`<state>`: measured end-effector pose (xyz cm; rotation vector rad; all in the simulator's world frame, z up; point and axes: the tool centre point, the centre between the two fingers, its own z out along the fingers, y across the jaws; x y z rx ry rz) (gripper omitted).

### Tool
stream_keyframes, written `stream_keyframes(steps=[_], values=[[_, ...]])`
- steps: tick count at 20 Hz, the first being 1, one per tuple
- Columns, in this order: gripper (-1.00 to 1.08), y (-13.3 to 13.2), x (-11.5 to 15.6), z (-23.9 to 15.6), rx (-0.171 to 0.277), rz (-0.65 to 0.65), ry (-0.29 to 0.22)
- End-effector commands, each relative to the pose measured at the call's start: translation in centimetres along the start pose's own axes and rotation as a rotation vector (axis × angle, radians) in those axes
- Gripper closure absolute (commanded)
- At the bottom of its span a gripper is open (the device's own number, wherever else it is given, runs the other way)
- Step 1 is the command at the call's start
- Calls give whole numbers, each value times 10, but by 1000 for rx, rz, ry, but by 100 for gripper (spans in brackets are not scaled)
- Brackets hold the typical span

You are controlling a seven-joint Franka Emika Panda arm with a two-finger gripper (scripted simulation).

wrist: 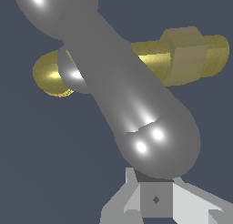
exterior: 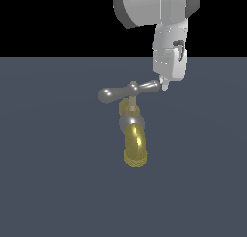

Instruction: Turn on the faucet by rotating a designated handle.

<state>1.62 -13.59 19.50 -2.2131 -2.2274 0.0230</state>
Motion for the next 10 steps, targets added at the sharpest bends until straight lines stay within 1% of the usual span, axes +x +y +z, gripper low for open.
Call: stream_keyframes(steps=[1, 10], values=[[108, 16, 33, -2, -8, -42, 9], [108, 45, 57, -4, -12, -49, 9]])
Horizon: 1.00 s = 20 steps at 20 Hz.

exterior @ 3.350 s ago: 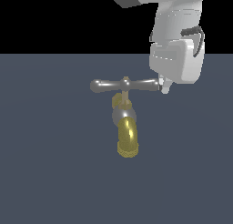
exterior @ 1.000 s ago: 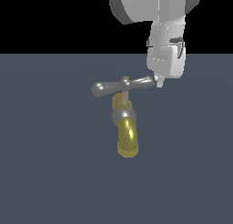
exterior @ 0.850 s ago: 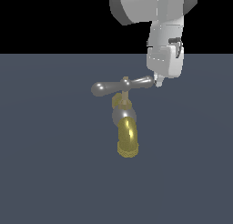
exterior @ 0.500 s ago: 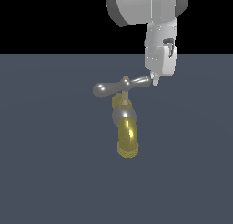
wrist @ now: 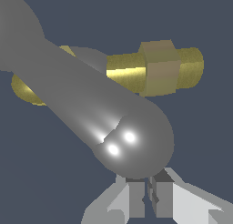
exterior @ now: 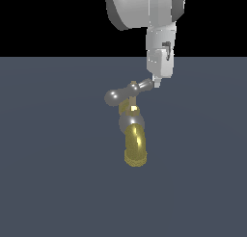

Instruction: Turn on the faucet by rotating a designated handle.

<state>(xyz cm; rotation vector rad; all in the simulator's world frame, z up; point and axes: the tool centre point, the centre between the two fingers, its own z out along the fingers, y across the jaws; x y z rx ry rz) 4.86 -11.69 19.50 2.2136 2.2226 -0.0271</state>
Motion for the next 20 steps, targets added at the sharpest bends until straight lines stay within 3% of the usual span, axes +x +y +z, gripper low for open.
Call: stream_keyframes(steps=[1, 2, 16, 17, 18, 20], values=[[108, 13, 39, -3, -9, -51, 15], [108, 2, 3, 0, 0, -2, 0], [108, 19, 121, -5, -9, -50, 15], [108, 19, 121, -5, -9, -50, 15], [108, 14, 58, -1, -6, 30, -14], [108, 11, 67, -1, -6, 25, -12]])
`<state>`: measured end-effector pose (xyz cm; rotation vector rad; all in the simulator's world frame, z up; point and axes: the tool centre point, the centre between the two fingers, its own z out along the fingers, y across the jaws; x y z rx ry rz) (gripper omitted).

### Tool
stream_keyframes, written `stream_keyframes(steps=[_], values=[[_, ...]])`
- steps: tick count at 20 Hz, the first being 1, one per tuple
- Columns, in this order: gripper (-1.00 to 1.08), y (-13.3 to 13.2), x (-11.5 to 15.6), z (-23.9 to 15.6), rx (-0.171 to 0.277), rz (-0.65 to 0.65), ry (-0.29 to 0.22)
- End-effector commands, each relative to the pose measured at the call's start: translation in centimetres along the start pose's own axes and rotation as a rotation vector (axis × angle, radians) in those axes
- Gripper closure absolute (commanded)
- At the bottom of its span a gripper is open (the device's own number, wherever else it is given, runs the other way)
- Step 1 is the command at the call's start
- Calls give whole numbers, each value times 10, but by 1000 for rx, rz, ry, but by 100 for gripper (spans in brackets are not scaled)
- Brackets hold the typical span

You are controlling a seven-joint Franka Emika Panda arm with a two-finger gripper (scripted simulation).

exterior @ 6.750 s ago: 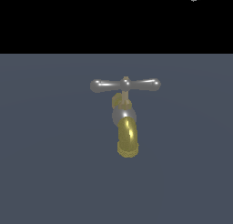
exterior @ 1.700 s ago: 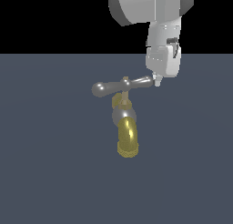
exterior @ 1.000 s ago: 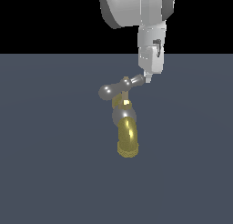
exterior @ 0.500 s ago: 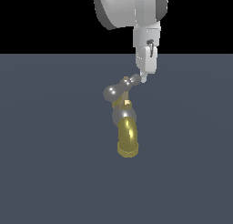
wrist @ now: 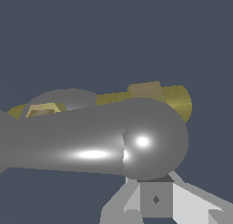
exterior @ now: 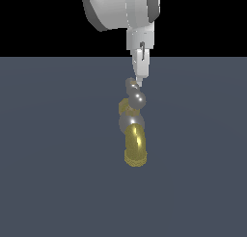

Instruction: Turn on the faucet by rotating a designated handle.

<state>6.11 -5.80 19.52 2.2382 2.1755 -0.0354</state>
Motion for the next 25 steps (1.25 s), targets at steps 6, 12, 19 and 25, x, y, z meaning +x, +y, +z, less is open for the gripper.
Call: stream_keyframes(steps=[6, 12, 19, 25], values=[[108, -14, 36, -1, 0, -26, 9], [108, -26, 65, -3, -1, -44, 16], [108, -42, 100, -5, -2, -66, 24], [108, -55, 126, -6, -3, -83, 30]])
